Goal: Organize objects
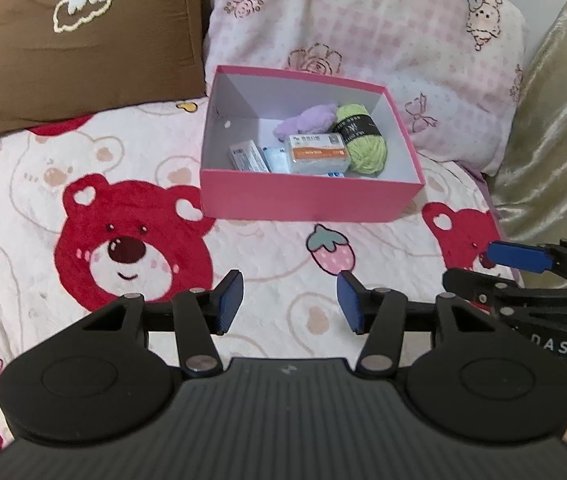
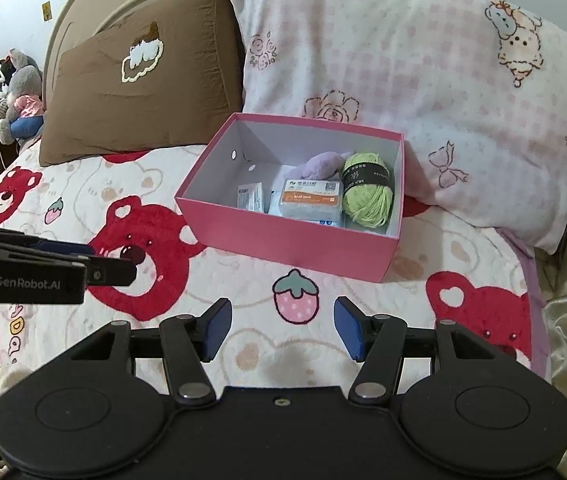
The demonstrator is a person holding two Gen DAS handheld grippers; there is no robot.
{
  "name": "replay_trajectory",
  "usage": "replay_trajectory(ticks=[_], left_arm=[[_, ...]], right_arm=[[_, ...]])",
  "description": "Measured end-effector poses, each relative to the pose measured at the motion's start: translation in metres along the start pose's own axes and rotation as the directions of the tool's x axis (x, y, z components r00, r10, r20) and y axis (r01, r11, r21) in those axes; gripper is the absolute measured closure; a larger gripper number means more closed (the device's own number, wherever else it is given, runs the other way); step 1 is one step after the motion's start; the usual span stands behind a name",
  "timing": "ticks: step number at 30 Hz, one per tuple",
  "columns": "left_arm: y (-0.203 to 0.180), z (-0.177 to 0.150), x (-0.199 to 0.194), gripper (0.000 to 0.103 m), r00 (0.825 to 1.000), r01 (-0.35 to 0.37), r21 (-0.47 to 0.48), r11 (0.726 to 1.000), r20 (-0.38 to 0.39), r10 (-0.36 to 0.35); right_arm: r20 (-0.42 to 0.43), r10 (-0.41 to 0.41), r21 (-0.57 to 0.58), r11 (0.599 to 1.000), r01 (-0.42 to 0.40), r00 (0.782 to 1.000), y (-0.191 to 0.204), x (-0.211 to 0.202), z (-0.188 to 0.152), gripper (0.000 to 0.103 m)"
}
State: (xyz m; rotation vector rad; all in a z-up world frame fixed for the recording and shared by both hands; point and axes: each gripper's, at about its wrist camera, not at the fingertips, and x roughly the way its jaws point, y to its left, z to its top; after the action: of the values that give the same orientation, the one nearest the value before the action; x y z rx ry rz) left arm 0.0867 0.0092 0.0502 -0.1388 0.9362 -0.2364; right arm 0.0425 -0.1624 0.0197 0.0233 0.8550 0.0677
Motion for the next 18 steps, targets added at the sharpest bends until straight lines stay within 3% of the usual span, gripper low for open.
replay_trajectory(ticks=[2,7,9,11,13,18], left_arm=[[0.000,-0.001,0.000,0.052,1.000,-0.003,0.002,1.000,0.001,0.003],[-0.001,-0.004,-0.001,0.049,1.000,-0.020,0.024,1.000,0.013,0.020],[-0.001,-0.004,-0.001,0.043,1.000,0.009,0.028,1.000,0.008,-0.009],[0.000,-0.005,-0.001,0.040,1.000,0.023,0.023,0.999,0.004,-0.023],[-0.002,-0.005,-0.002,0.035,1.000,0.010,0.038,0.999,0.009,-0.010],[-0.003,-0.008,0.000,0.020,1.000,-0.019,0.059,0.998,0.012,0.018]], right_arm=[[0.005,-0.007,0.005,1.000,0.007,1.000,-0.001,0.000,-0.002,0.034],[0.011,-0.035,0.007,0.999,0.035,0.999,0.000,0.000,-0.007,0.030],[0.011,-0.045,0.014,0.999,0.044,0.999,-0.001,-0.001,-0.010,0.028],[0.021,-0.033,0.025,0.999,0.032,0.999,-0.003,-0.001,-0.012,0.015],[0.036,-0.016,0.058,0.998,0.014,0.999,-0.007,-0.001,-0.015,0.008],[0.006,-0.041,0.103,0.994,0.040,0.999,-0.012,0.002,-0.016,0.008]])
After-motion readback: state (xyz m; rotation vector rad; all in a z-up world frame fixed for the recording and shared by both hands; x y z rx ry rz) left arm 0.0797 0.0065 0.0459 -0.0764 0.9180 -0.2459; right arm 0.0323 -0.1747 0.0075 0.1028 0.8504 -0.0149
